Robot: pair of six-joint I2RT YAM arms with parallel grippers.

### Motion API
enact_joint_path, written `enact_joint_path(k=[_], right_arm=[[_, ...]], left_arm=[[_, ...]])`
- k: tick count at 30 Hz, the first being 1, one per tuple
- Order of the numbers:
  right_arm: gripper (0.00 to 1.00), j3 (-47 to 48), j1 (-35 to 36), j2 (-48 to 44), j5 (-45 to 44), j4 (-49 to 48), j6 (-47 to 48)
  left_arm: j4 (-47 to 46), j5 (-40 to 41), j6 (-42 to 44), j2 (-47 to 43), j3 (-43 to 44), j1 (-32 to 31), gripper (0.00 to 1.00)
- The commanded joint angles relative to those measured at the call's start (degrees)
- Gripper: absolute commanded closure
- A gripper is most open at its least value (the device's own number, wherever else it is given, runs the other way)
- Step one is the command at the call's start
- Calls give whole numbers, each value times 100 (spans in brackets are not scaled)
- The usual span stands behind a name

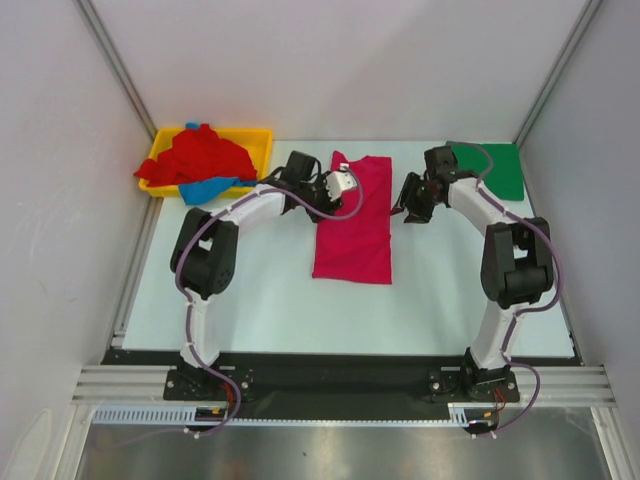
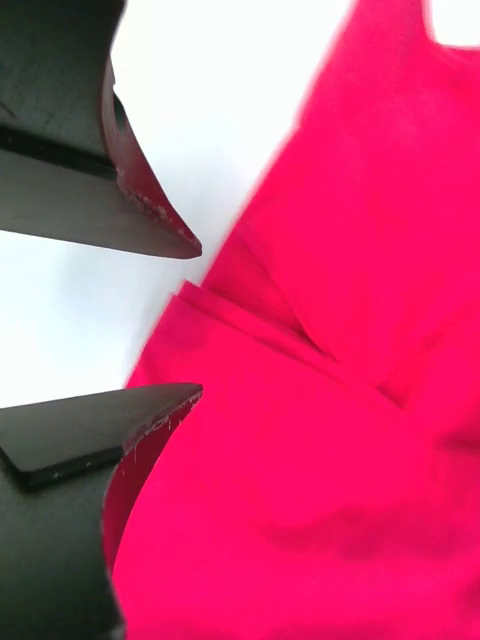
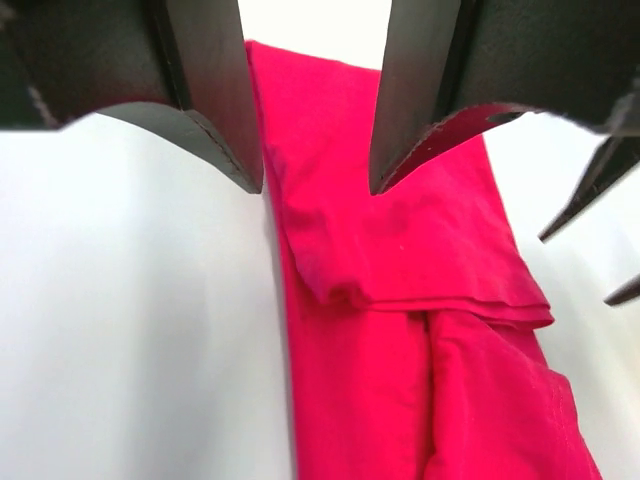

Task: Fold and stack the t-shirts
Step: Fold the tshirt

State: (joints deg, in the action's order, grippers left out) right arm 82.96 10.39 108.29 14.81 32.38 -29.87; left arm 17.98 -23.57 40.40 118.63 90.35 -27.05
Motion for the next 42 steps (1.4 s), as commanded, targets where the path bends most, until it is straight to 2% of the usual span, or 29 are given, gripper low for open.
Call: enact_joint_path(k=[1, 3, 5, 7, 9, 10, 13, 16, 20, 22, 28, 31, 32, 33, 36, 39, 40, 42], right_arm=[[49, -50, 120, -624, -539, 181, 385], [50, -305, 384, -800, -392, 146, 412], [51, -621, 525, -888, -128, 23, 298], [54, -1201, 613, -967, 283, -529, 1], [57, -1448, 666, -880, 513, -1029, -194], [57, -1414, 683, -680, 567, -1102, -308], [59, -1055, 675, -336, 488, -1330, -344], [62, -791, 482, 104, 629, -1480, -678], [63, -983, 271, 245, 339, -1489, -836], [63, -983, 192, 341, 181, -1402, -775], [63, -887, 15, 413, 23, -1033, -486], [63, -948, -37, 72, -13, -822, -240], [63, -966, -11, -61, -57, -760, -134], [62, -1027, 93, -228, -135, -655, 23], [61, -1446, 575, -1115, -784, -558, 525], [59, -2175, 718, -1766, -989, -234, -43], [58, -2474, 753, -1881, -971, -215, -315], [52, -2959, 867, -2259, -927, -503, -835]], left_arm=[[-268, 632, -592, -24, 386, 77, 41], [-42, 486, -875, -216, 527, 208, 41], [196, -172, -1087, -471, 450, 270, 42], [609, -864, -791, -963, 4, 200, 43], [1082, -1175, -439, -1358, -393, -44, 43], [1303, -1219, 59, -1438, -673, -185, 43], [1630, -1202, 399, -1483, -1122, -573, 45], [1078, -1063, 109, -1457, -1535, -635, 44], [576, -342, 29, -1167, -1783, -740, 45], [514, 141, 239, -1070, -1809, -924, 45], [873, 230, 881, -1052, -1880, -1110, 43], [1426, 99, 1145, -1254, -1767, -1110, 40], [1593, -163, 1163, -1359, -1696, -1101, 38], [1899, -296, 1224, -1612, -1626, -1101, 37], [2017, -666, 1373, -2070, -1581, -1118, 32], [1842, -237, 1671, -2318, -2002, -1267, 30], [1676, -79, 1707, -2335, -2386, -1294, 30], [1166, 263, 1917, -2318, -2705, -1390, 30]])
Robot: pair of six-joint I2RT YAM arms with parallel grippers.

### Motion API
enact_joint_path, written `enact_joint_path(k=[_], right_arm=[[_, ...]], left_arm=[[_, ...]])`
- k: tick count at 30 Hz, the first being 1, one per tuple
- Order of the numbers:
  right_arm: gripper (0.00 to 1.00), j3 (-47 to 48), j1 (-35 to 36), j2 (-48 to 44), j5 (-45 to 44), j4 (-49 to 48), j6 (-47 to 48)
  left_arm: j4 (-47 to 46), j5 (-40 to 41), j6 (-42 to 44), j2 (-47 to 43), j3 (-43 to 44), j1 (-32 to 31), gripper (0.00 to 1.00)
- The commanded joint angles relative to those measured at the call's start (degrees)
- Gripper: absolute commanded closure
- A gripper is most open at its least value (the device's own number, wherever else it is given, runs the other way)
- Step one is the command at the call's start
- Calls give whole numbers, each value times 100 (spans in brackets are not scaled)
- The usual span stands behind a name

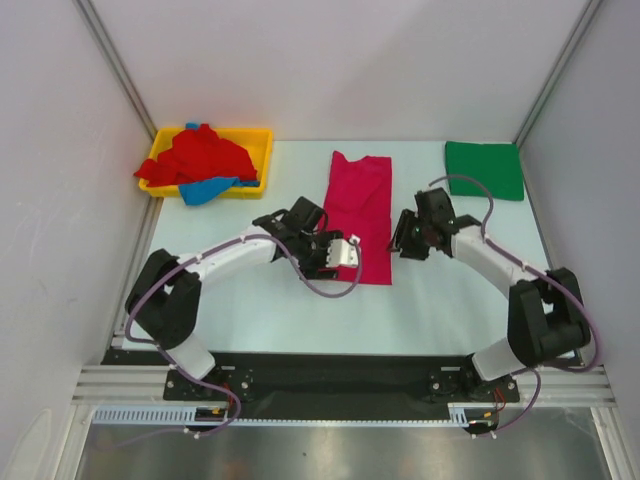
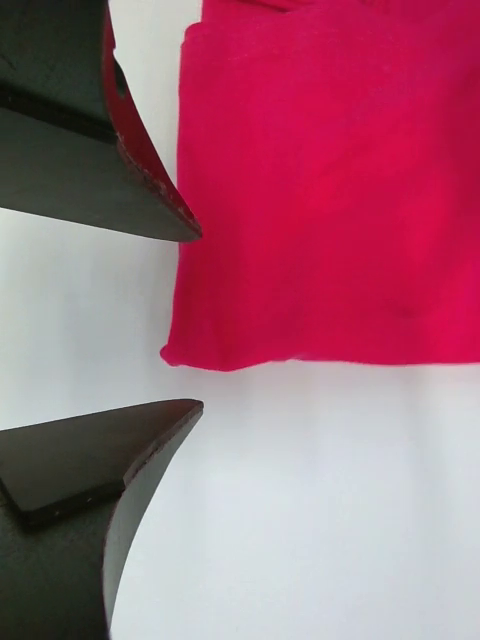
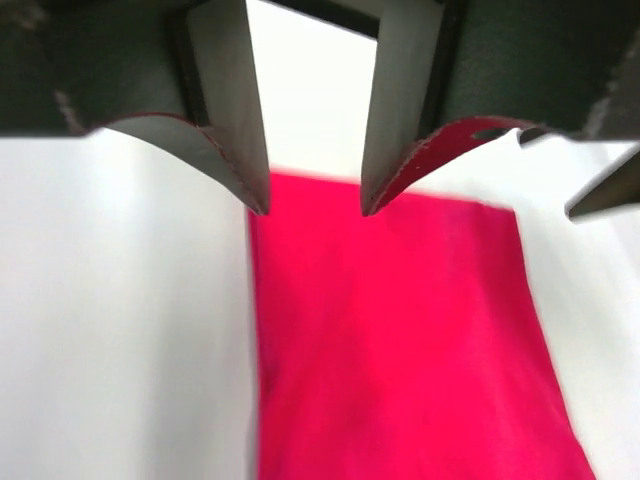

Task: Fold and stack the t-shirts
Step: Fold the tshirt

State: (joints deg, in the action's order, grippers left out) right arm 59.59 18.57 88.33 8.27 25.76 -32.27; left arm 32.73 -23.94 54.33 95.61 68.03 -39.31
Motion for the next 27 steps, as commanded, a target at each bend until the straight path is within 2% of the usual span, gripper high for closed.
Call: enact_joint_path(k=[1, 3, 8, 12, 13, 16, 18, 19, 21, 22, 23, 27], right_arm=[[50, -972, 198, -342, -317, 71, -700], [47, -1125, 296, -352, -196, -184, -868], [47, -1055, 674, 113, -54, -299, -956], [49, -1309, 675, 263, -71, -572, -1263], [49, -1336, 648, 263, -98, -607, -1299], [51, -1336, 517, 298, -212, -721, -1326], [57, -1310, 446, 316, -265, -783, -1317], [60, -1301, 429, 342, -265, -800, -1265], [76, -1231, 411, 368, -239, -801, -1203], [84, -1205, 420, 369, -221, -766, -1176], [99, -1196, 420, 343, -186, -661, -1124], [100, -1222, 577, -192, -238, -55, -983]], left_arm=[[-503, 442, 570, 45, -710, -208, 30], [-925, 679, 728, 141, -843, -296, 30], [-1374, 724, 781, 370, -1037, -340, 34], [-1488, 716, 764, 309, -1239, -349, 42], [-1593, 768, 764, 309, -1344, -349, 47], [-1691, 830, 781, 309, -1477, -349, 52], [-1805, 874, 781, 309, -1521, -349, 57], [-1858, 900, 764, 309, -1503, -349, 66], [-1823, 997, 694, 291, -1407, -349, 81], [-1658, 1032, 633, 283, -1328, -349, 95], [-1508, 1067, 467, 274, -1232, -332, 100], [-427, 709, -44, 46, -652, -253, 100]])
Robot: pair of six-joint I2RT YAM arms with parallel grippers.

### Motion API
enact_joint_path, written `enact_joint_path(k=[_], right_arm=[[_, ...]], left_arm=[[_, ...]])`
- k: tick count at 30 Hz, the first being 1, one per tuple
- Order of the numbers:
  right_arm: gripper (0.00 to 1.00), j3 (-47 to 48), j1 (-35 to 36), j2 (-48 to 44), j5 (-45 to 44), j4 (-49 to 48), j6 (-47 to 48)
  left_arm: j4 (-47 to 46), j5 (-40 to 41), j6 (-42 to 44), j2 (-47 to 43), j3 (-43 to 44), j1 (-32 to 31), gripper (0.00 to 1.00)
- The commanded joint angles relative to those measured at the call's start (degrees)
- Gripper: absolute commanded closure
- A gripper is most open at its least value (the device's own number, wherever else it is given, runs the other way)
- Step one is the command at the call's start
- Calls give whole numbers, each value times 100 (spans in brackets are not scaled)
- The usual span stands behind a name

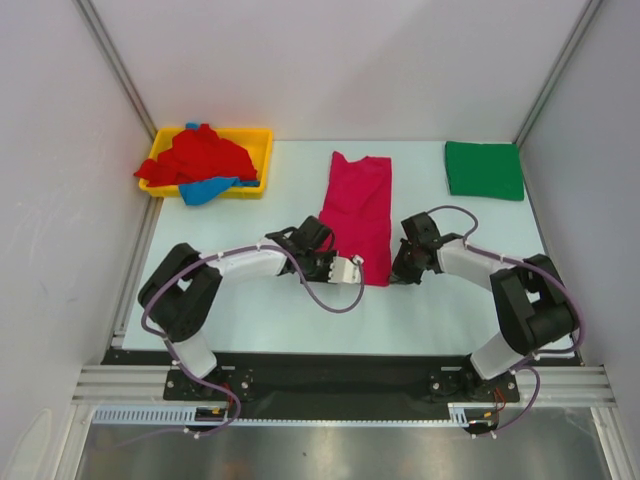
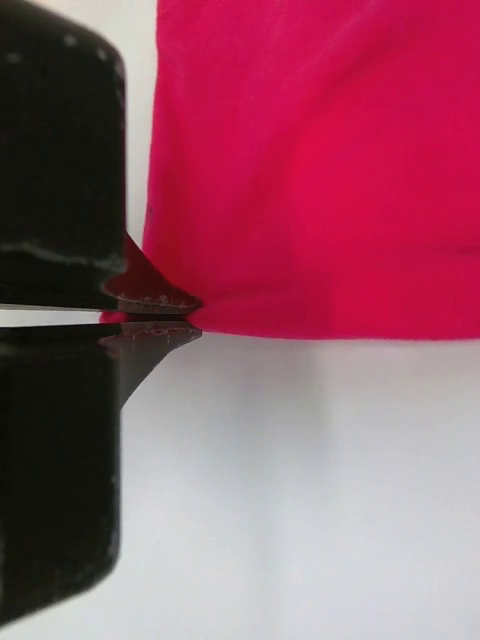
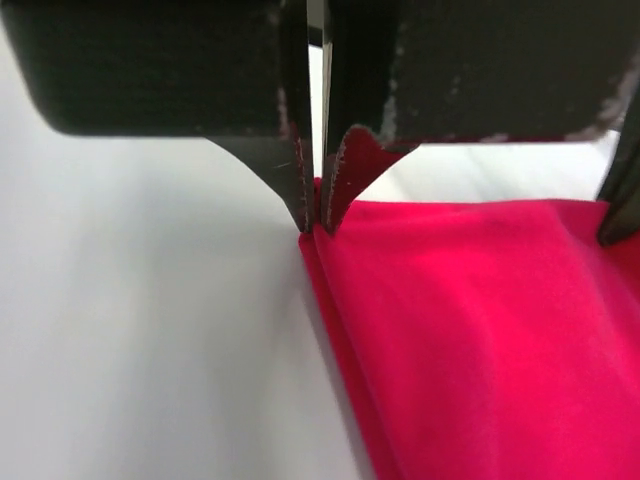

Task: Fold and stack the t-shirts
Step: Fold the tshirt

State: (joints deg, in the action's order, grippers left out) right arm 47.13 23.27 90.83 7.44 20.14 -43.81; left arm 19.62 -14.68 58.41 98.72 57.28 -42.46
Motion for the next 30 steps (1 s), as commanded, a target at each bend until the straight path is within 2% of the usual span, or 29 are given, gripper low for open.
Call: enact_joint_path(k=[1, 4, 7, 10, 12, 13, 14, 16, 18, 20, 24, 25, 28, 30], right_arm=[[100, -11, 221, -591, -181, 665, 180], [100, -248, 467, -1320, -208, 1245, 110], [100, -433, 1020, -1936, -173, 1869, -232], [100, -582, 1907, -2551, -348, 2712, -1004], [100, -705, 2576, -3007, -279, 2924, -1444], [100, -706, 2795, -3131, -261, 3065, -1924], [100, -680, 3241, -3219, -226, 3136, -2121], [100, -408, 3622, -3256, -252, 3424, -2595], [100, -32, 3877, -3133, -340, 3654, -2694], [100, 137, 3756, -3001, -296, 3743, -2502], [100, 235, 2300, -2992, 239, 3260, -1536], [100, 278, 1626, -2931, 545, 2998, -1334], [100, 340, 762, -2483, 907, 2418, -796], [100, 428, 479, -1974, 1215, 2152, -515]], left_arm=[[1208, -307, -549, -335, 433, 71, 100], [1788, -667, -787, -651, 346, 62, 100], [2403, -852, -972, -1116, 188, 1, 100], [3202, -1027, -1068, -1705, 56, -122, 100], [3635, -1125, -1095, -2196, 29, -219, 100], [4072, -1247, -1095, -2390, 29, -254, 100], [4285, -1335, -1069, -2540, 55, -263, 100], [4864, -1563, -1008, -2910, 196, -272, 100], [5025, -1845, -1051, -3068, 362, -272, 100], [4869, -1750, -1147, -3139, 451, -237, 100], [4262, -1687, -1192, -2614, 1081, 280, 100], [4226, -1731, -1131, -2194, 1249, 586, 99], [3823, -1697, -1235, -1603, 1777, 1071, 100], [3427, -1504, -1323, -1058, 2181, 1152, 100]])
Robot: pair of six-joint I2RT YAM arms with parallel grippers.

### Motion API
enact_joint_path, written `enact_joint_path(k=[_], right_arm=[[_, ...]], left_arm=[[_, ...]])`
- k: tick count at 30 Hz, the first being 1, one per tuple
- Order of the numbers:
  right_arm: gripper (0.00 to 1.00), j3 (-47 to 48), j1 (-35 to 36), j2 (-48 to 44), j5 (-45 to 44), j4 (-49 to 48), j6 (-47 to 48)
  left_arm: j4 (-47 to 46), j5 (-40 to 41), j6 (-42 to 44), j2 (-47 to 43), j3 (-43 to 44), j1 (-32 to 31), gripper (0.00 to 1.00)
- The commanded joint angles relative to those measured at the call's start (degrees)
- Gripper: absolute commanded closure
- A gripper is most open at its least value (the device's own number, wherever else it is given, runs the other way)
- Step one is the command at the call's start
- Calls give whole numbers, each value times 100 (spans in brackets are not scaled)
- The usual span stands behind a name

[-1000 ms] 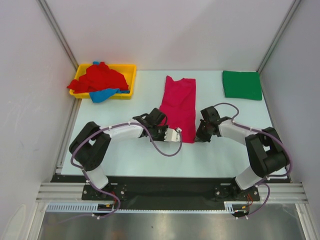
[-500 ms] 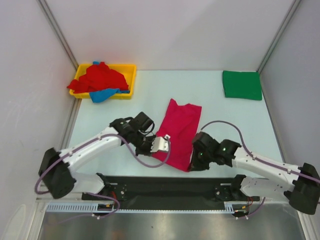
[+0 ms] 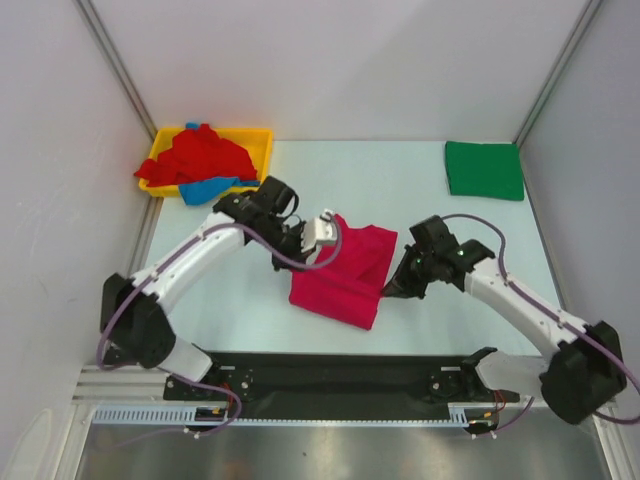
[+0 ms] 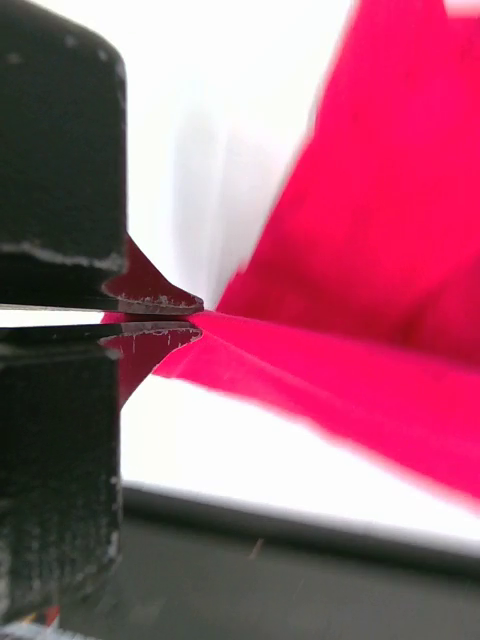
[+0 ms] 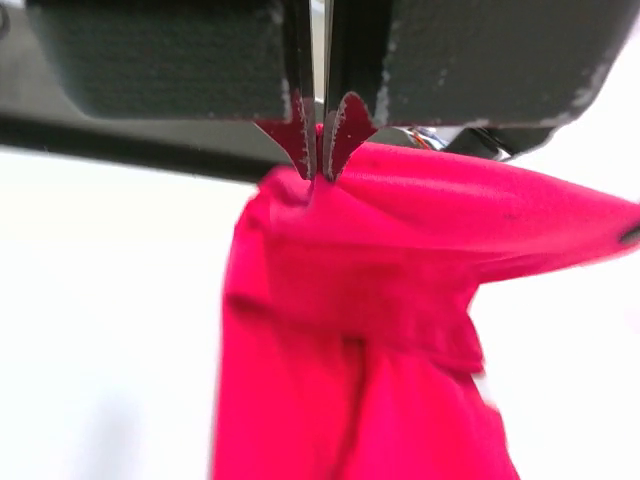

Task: Fold and stack the t-shirts
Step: Fold the tshirt

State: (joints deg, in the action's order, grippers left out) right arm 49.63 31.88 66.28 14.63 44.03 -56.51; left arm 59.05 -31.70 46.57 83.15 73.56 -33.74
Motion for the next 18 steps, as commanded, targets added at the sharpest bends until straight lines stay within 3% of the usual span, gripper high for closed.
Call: enact_joint_path(k=[1, 9, 18], right_arm=[[100, 214, -706, 656, 723, -463, 860], [100, 1197, -1878, 1940, 796, -747, 1537], [100, 1655, -2265, 2916, 840, -1037, 1775]], left_arm=[[-613, 243, -183, 665, 702, 297, 100], [-1316, 595, -727, 2318, 2416, 341, 100], [-1799, 876, -702, 3004, 2803, 359, 100]])
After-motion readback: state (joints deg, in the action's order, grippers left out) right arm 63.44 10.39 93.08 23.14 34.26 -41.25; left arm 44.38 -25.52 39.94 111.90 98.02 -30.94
